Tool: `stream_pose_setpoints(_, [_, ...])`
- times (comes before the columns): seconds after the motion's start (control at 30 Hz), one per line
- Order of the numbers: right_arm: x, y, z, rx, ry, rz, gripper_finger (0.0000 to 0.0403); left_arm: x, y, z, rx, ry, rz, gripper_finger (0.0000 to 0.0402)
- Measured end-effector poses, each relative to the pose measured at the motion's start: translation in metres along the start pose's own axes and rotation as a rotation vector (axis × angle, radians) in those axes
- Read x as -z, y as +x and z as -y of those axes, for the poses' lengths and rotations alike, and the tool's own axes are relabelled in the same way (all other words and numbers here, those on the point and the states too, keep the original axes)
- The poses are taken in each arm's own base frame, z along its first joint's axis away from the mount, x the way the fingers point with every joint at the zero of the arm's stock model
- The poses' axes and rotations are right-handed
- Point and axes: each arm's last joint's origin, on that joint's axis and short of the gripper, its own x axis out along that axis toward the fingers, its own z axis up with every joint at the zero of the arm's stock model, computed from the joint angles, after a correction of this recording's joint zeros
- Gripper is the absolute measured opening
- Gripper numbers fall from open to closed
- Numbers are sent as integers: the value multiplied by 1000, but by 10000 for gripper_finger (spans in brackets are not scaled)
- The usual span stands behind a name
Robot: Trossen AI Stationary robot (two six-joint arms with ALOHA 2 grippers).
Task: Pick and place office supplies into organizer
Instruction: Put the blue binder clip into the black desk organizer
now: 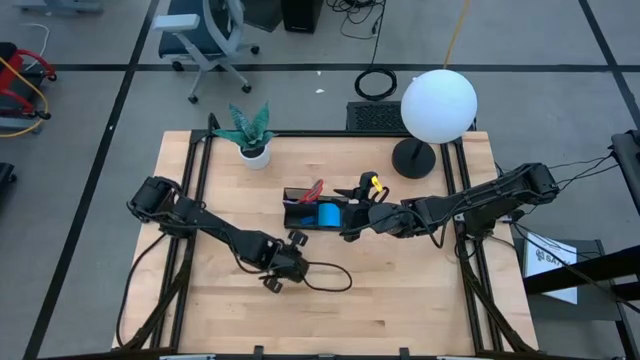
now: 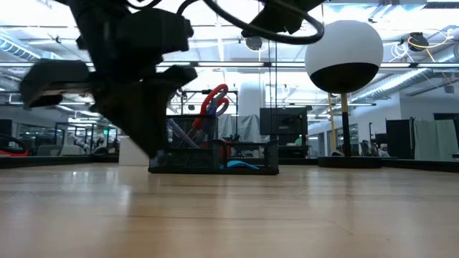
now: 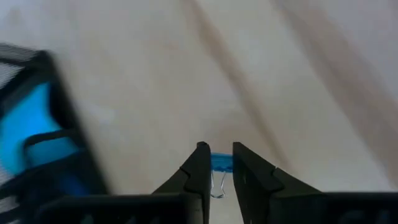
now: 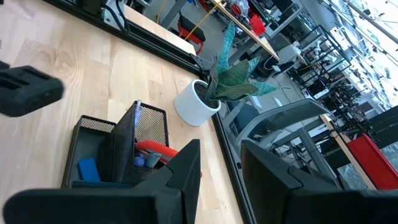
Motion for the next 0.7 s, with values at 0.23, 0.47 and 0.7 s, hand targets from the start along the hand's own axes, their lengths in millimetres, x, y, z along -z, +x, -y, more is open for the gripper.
stream_pose_setpoints(0.23, [0,0,0,0,0,0,105,-6,-9,-18,-155,-8,-45,55])
stream_pose_setpoints(0.47, [0,0,0,0,6,0,105,3,-6,-40,-249,-7,-112,63])
stream_pose_setpoints(0.7, [0,0,0,-1,4,-2,105,12,-3,-62,-270,-69,-140,49])
